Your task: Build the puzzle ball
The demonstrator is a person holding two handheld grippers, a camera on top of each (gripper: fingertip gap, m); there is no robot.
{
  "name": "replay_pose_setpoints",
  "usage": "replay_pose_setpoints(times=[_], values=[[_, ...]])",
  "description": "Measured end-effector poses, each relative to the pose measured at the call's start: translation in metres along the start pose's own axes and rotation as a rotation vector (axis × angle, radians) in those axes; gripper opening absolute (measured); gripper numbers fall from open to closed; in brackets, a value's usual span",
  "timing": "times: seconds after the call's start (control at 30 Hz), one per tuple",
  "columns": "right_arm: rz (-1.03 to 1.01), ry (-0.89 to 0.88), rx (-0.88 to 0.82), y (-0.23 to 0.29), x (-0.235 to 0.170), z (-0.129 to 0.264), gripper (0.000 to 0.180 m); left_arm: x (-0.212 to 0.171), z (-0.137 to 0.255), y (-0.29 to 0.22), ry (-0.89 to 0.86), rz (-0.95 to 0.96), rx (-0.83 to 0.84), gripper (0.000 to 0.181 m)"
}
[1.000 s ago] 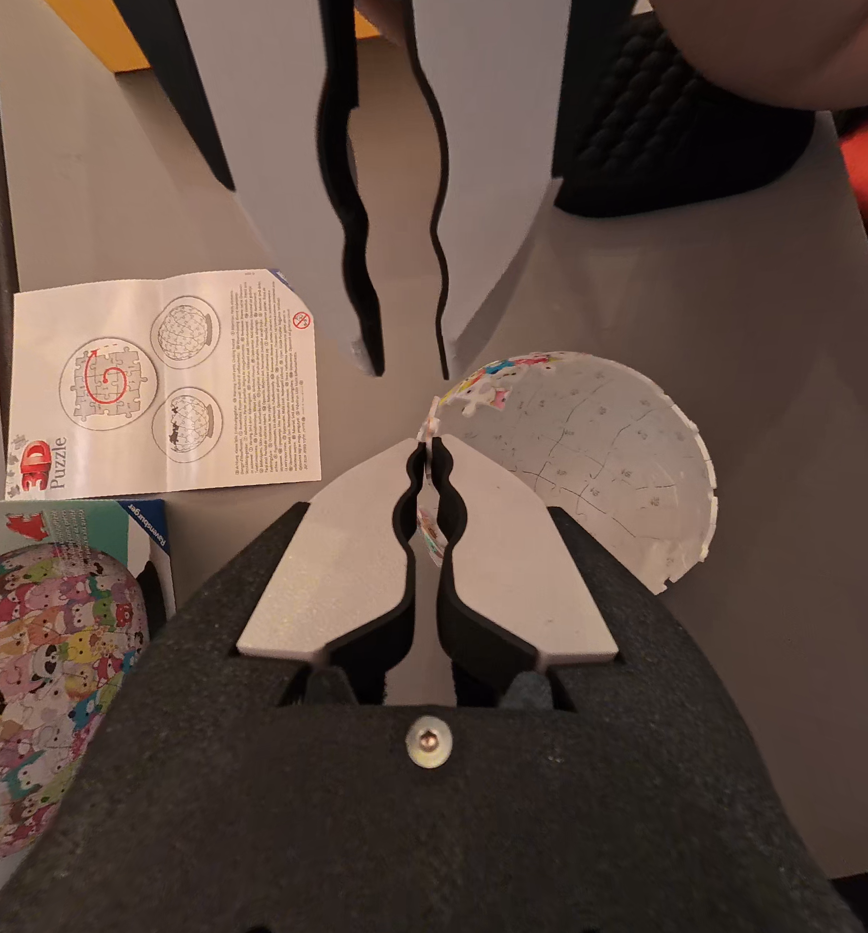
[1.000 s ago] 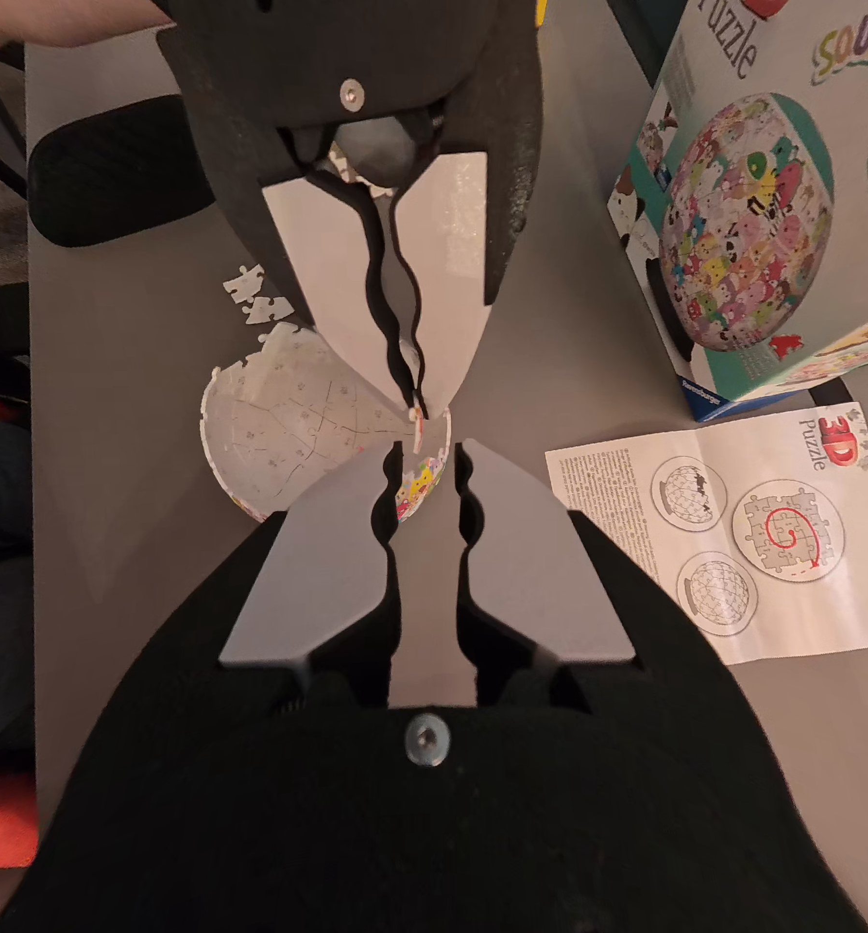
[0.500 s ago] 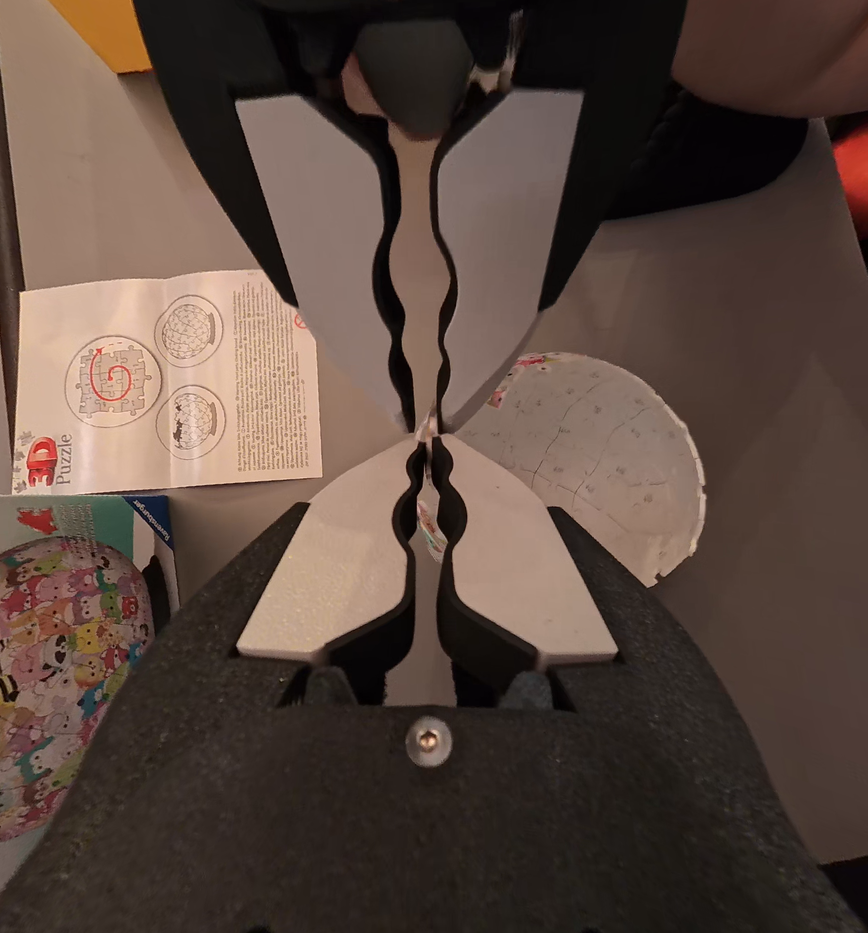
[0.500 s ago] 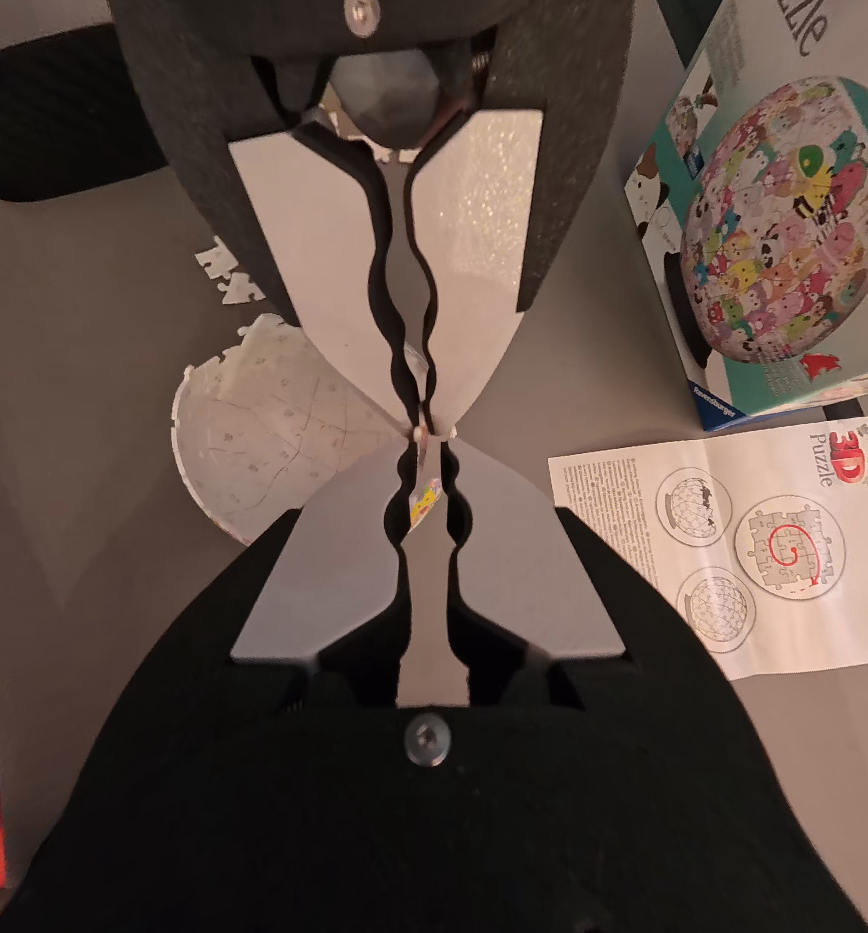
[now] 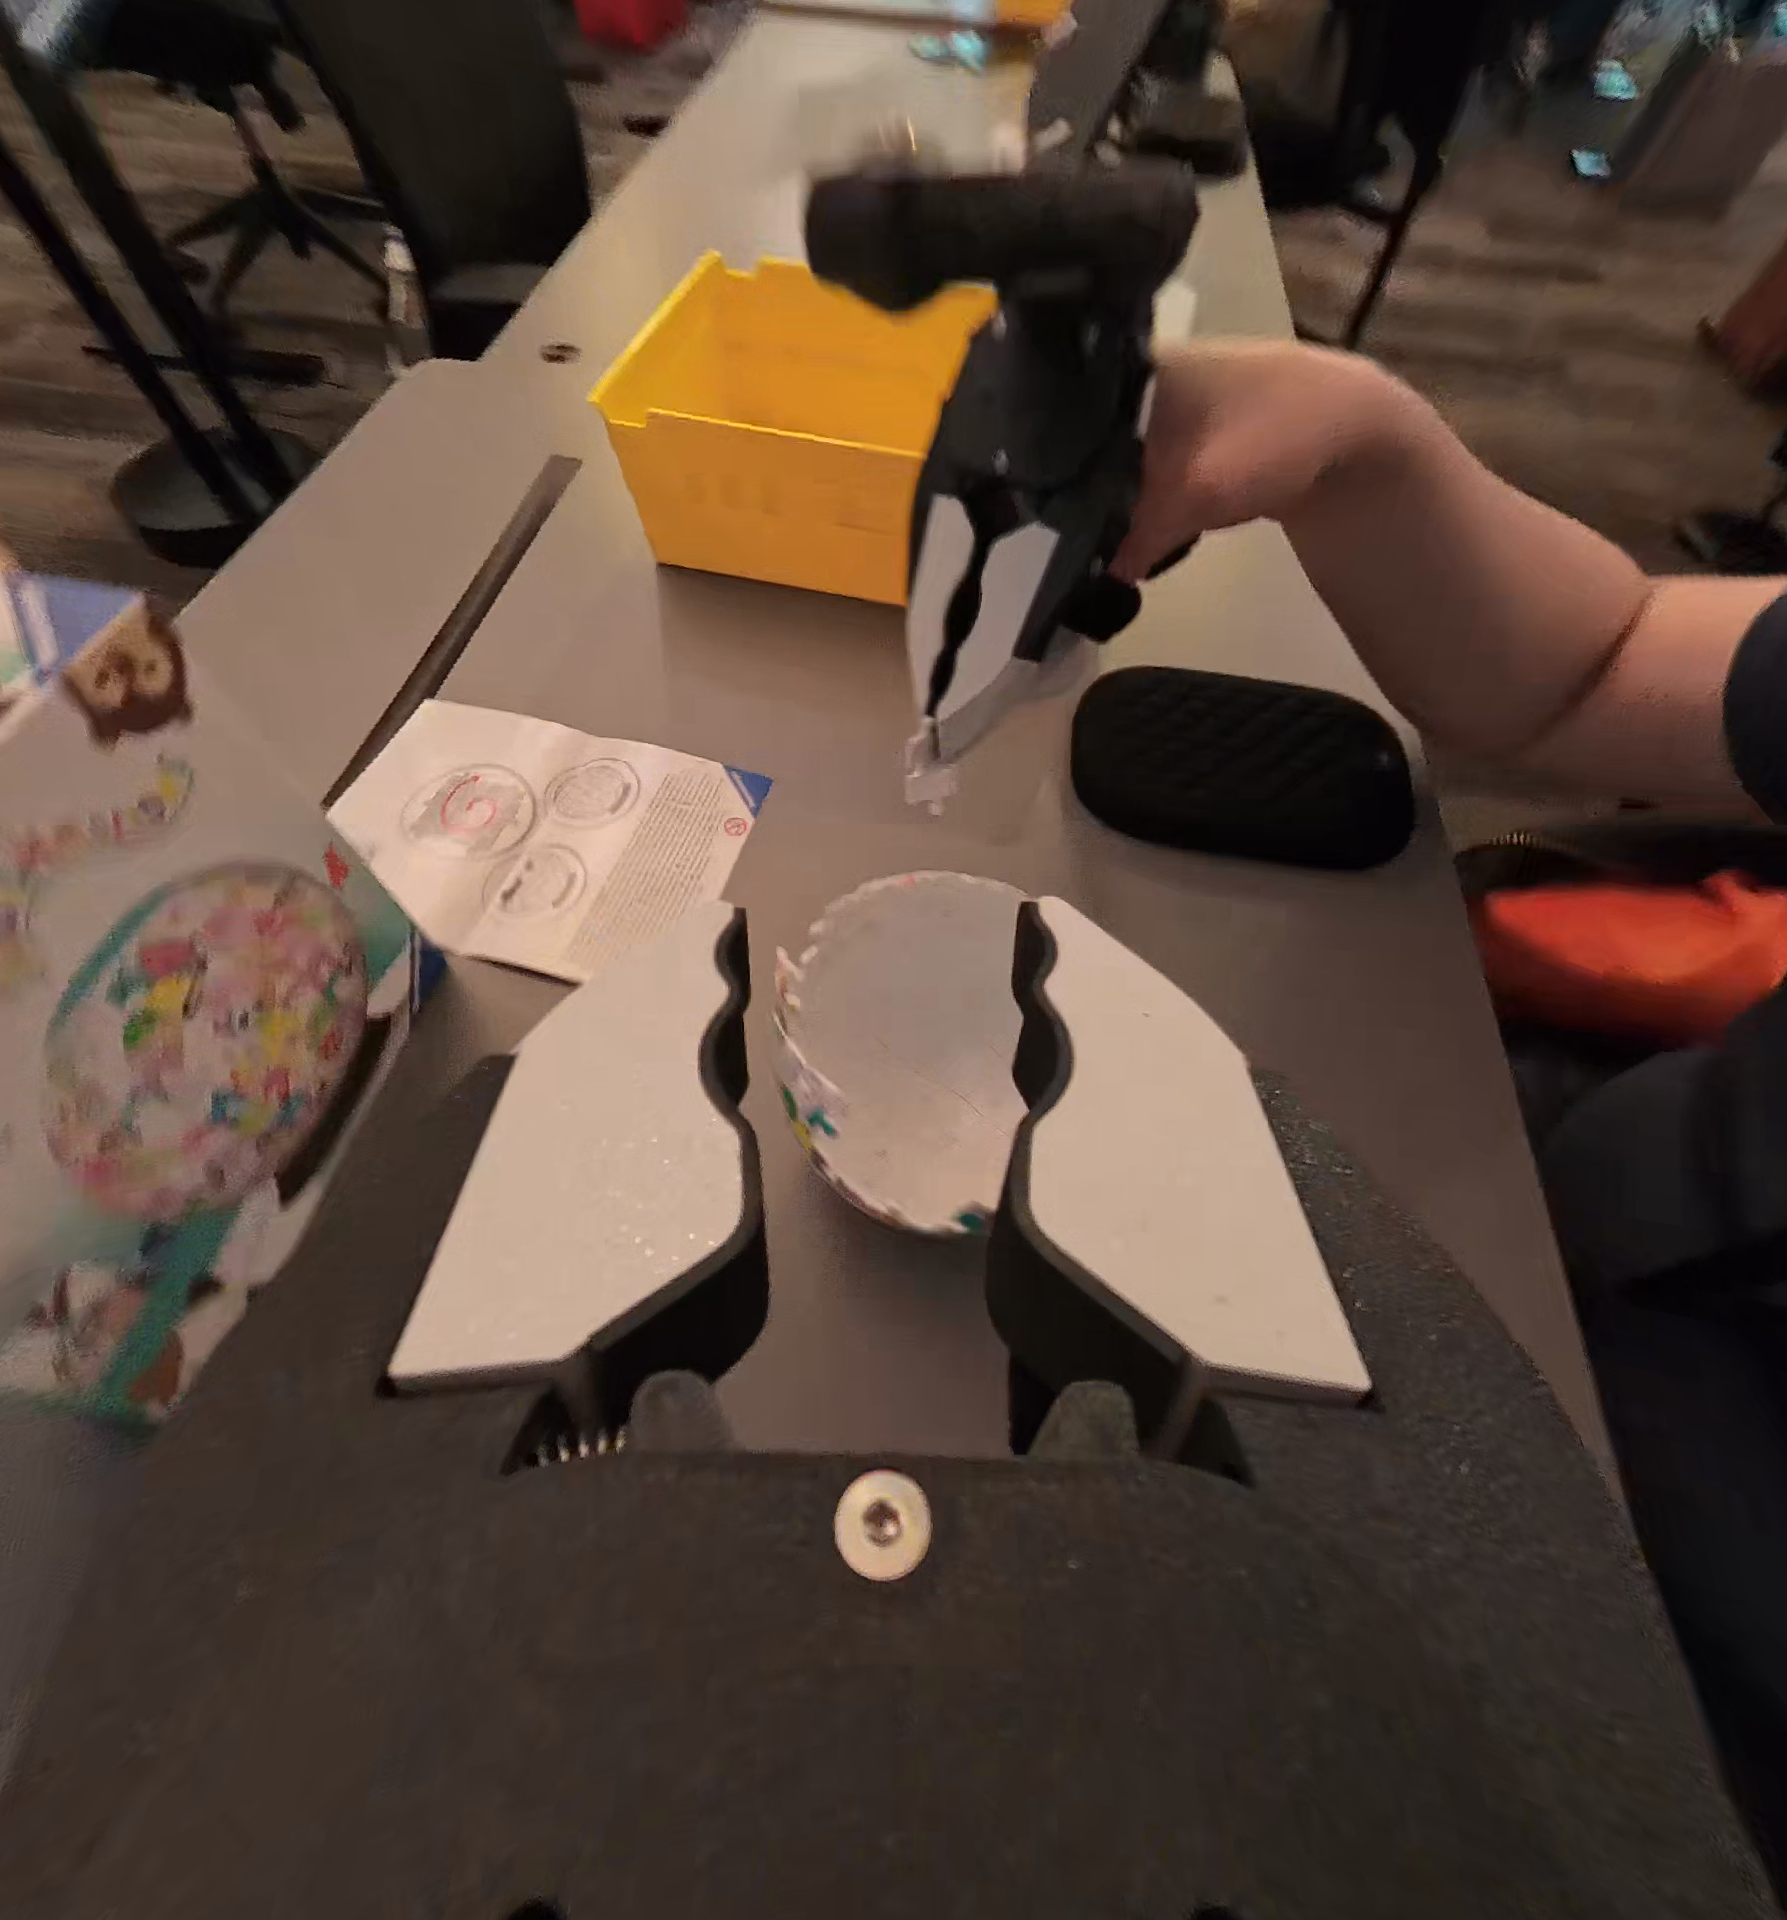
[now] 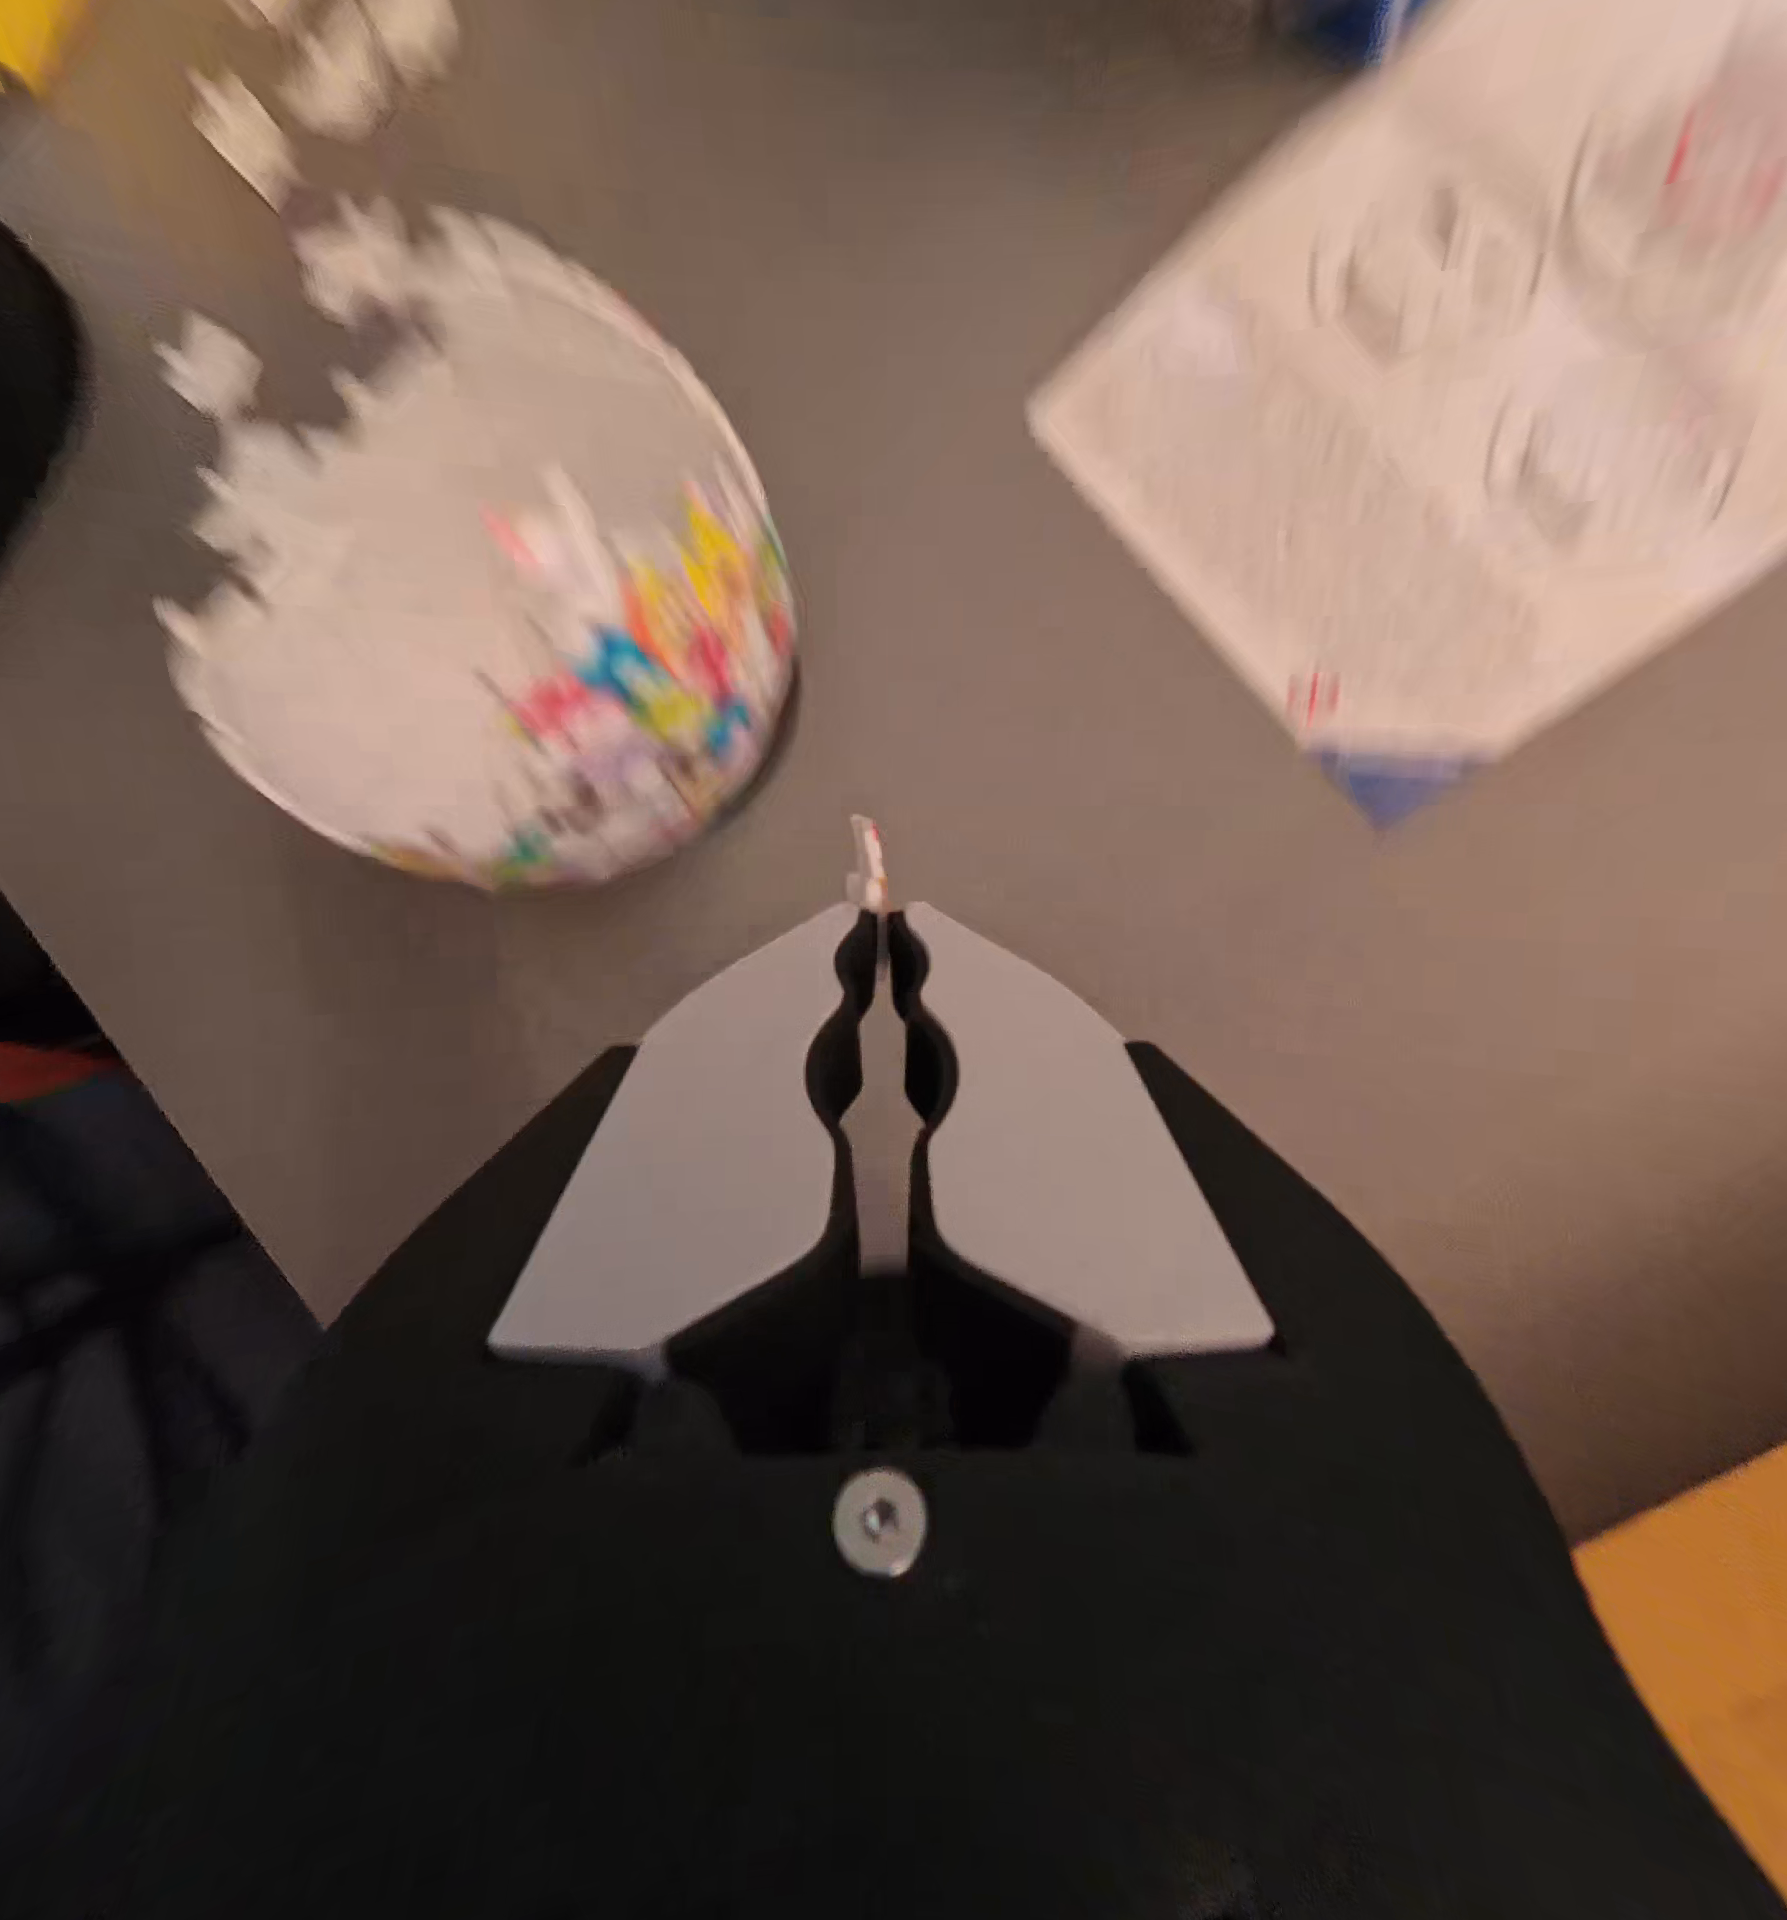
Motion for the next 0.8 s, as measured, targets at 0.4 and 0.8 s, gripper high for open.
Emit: replay_pose_setpoints(times=[0.4, 0.8], values=[[-0.094, 0.024, 0.218, -0.037, -0.064, -0.048, 0.004, -0.102, -0.004, -0.097, -0.086, 0.043, 0.156, 0.071], [0.419, -0.417, 0.038, -0.003, -0.022, -0.002, 0.028, -0.124, -0.023, -0.098, -0.037, 0.096, 0.211, 0.076]])
Point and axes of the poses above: each gripper's, where its closed fingertips meet, z back along the fingers, x out of its top, y = z × x across the jaws, the point moved 9 cm from there along z, back along the fingers, and after that the axes turned 8 degrees about -z, right-handed, at the moved point
